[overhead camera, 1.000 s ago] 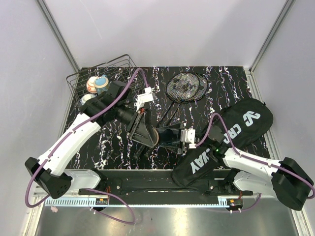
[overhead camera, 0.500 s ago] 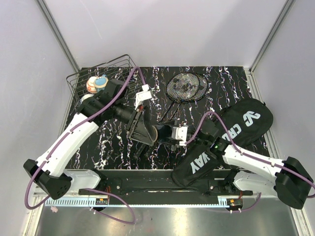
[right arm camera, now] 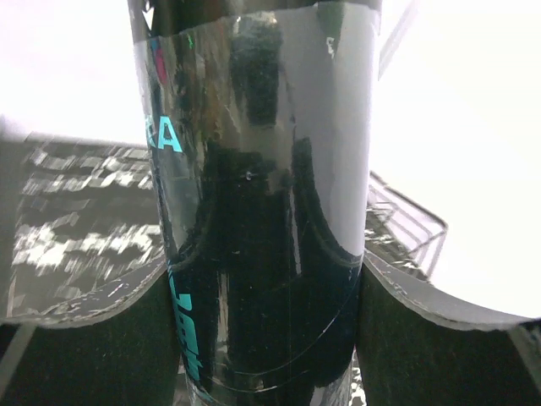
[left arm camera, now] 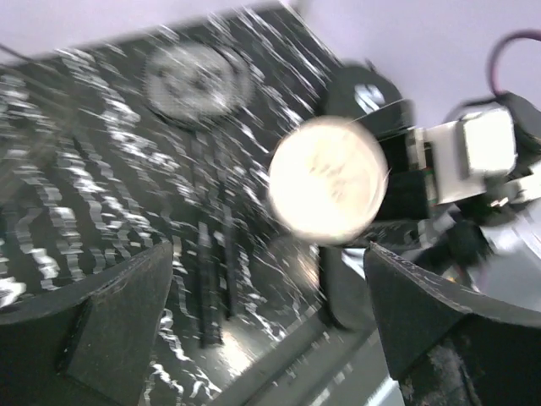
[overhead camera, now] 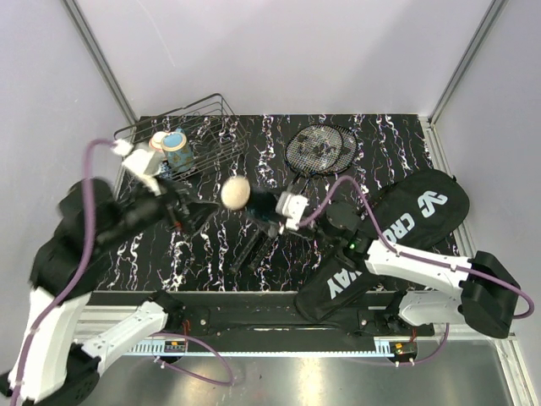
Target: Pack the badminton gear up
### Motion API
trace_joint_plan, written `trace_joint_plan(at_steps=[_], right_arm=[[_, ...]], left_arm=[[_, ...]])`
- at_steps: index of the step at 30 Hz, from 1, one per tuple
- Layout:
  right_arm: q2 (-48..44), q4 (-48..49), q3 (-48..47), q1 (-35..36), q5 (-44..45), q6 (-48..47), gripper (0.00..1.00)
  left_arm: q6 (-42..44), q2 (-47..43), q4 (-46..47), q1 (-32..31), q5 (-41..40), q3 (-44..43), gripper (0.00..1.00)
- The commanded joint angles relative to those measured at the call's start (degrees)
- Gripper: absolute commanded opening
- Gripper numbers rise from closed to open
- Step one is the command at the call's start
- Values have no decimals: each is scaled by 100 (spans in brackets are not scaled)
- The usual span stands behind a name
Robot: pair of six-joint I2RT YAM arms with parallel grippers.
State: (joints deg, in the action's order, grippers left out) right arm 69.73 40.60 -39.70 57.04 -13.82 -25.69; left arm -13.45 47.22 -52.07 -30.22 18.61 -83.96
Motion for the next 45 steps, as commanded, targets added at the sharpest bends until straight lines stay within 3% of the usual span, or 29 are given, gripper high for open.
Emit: trace_joint_plan(at_steps=[1,6,8,16,19,22,28,37,41,45], right_arm=[[198,642,-1388,27,2368,1291,39],[821,448,-2427,-8,3736,2444,43],[1163,458,-2831,-26,4132,3313,43],[2807,703,-3447,-448,4221,8010,50],[3607,888,-3719,-483,4239,9016,49],[4641,1143,-4079,-465,4265,9537,47],[5857,1029,-4545,-474,4625,10423,46],[7263,-209,-5731,-474,4494,11147,63],[7440,-683,-6005,-448,4283,11156,69],[7476,-1457,-6339,-421,3941,10937,81]], left_arm=[[-359,-913,31,25,-2808,106,99],[-421,-1855,162,25,-3364,670,99],[-439,-1997,206,33,-3355,855,99],[-667,-2226,74,33,-3232,1189,98],[-781,-2454,329,33,-3022,1408,98],[-843,-2569,470,25,-2934,1601,98],[-747,-2727,558,33,-2845,1936,97],[-553,-2789,593,33,-2881,2086,98],[-509,-2762,584,25,-2845,2200,98],[-474,-2753,584,25,-2845,2218,98]])
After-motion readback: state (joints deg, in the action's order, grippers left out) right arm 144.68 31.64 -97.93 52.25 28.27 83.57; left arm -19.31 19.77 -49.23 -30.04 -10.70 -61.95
